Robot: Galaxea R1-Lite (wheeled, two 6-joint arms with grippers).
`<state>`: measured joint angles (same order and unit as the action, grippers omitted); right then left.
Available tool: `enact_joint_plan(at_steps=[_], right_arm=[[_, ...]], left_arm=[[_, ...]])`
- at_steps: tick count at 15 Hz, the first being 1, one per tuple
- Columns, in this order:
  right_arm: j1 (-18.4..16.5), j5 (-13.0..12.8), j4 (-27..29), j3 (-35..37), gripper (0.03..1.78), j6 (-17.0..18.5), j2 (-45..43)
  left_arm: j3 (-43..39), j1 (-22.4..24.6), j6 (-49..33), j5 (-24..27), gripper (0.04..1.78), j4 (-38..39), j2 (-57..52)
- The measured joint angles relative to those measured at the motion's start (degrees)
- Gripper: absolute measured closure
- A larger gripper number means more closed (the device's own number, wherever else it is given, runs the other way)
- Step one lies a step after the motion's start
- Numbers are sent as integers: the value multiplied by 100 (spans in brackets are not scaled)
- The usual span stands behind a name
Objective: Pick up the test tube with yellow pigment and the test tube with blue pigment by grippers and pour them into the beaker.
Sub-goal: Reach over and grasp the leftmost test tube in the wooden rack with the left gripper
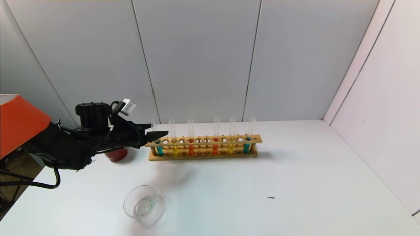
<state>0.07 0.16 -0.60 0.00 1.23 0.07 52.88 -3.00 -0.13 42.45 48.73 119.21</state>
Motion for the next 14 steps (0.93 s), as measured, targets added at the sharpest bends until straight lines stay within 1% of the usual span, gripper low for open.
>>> enact_joint_plan(at_steps=[1,2,4,6,8,9,10,11,14], right_arm=[[0,0,0,0,7,-2,0],[0,0,0,0,7,-2,0],[0,0,0,0,7,0,0],[0,0,0,0,7,0,0],[0,0,0,0,7,-2,0],[0,0,0,0,7,-2,0],[0,0,0,0,7,-2,0],[2,-2,0,0,7,-2,0],[2,0,0,0,7,0,0]], left_arm=[[0,0,-7,-4,15,2,0],[1,5,-5,-4,23,2,0],[0,9,-2,-4,46,2,0],[-5,2,0,-4,81,11,0],[-5,5,0,-6,119,13,0],[-5,2,-2,-6,133,13,2],[-5,6,2,-17,143,17,5],[-7,6,6,-17,146,28,5],[-29,-2,4,-11,146,24,-2]])
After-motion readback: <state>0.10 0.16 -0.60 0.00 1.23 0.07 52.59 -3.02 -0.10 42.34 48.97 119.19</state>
